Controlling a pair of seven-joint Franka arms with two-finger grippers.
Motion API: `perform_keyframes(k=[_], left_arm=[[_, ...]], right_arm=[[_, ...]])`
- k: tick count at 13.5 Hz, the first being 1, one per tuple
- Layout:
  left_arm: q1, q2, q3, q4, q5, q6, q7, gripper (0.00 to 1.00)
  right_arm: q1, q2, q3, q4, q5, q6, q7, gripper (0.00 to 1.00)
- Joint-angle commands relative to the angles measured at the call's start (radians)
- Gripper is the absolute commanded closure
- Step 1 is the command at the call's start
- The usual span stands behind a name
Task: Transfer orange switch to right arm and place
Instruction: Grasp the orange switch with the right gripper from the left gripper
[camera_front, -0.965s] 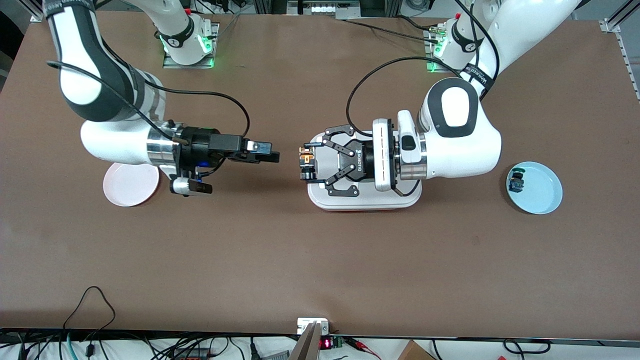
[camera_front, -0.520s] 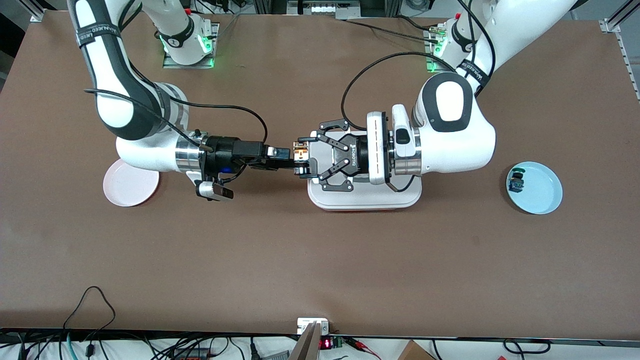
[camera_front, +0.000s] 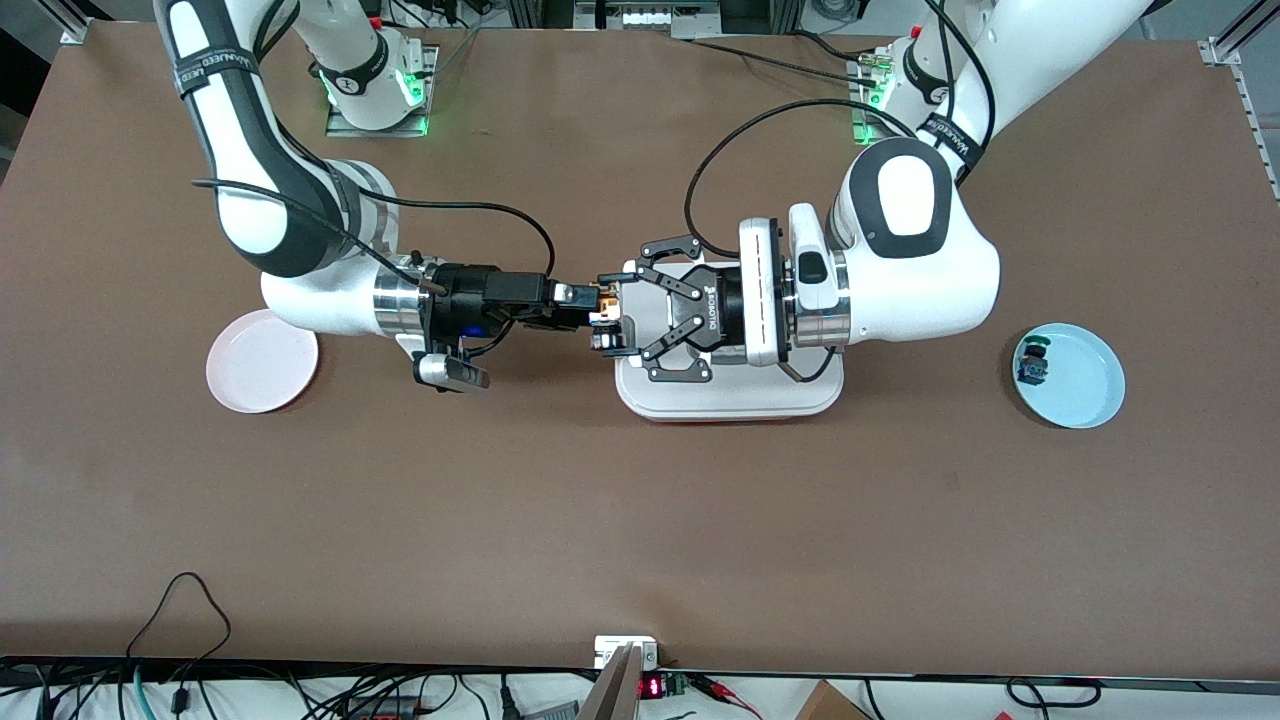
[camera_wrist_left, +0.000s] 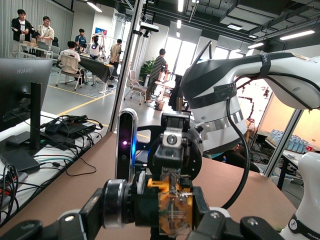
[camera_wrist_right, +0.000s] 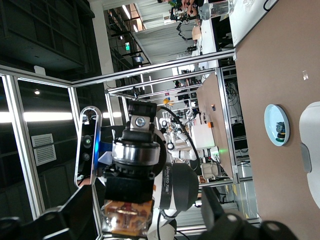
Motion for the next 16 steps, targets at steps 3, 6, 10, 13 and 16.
perform_keyframes(k=[3, 6, 10, 13, 16], left_arm=[[0.017, -0.028, -0.014, -0.028, -0.044, 0.013, 0.027, 0.97], [0.017, -0.028, -0.014, -0.026, -0.044, 0.013, 0.027, 0.97], [0.017, -0.028, -0.014, -0.026, -0.044, 0.013, 0.026, 0.97], [0.015, -0.026, -0.012, -0.026, -0.044, 0.013, 0.024, 0.97], [0.014, -0.026, -0.014, -0.025, -0.044, 0.014, 0.024, 0.97]], right_arm=[[0.013, -0.022, -0.004, -0.023, 0.034, 0.017, -0.024, 0.13], [0.016, -0.022, -0.004, -0.020, 0.072, 0.015, -0.025, 0.18], [0.022, -0.022, -0.006, -0.017, 0.074, 0.015, -0.025, 0.23], [0.022, -0.022, -0.006, -0.019, 0.072, 0.014, -0.033, 0.28], [0.021, -0.021, -0.006, -0.019, 0.072, 0.014, -0.042, 0.34]])
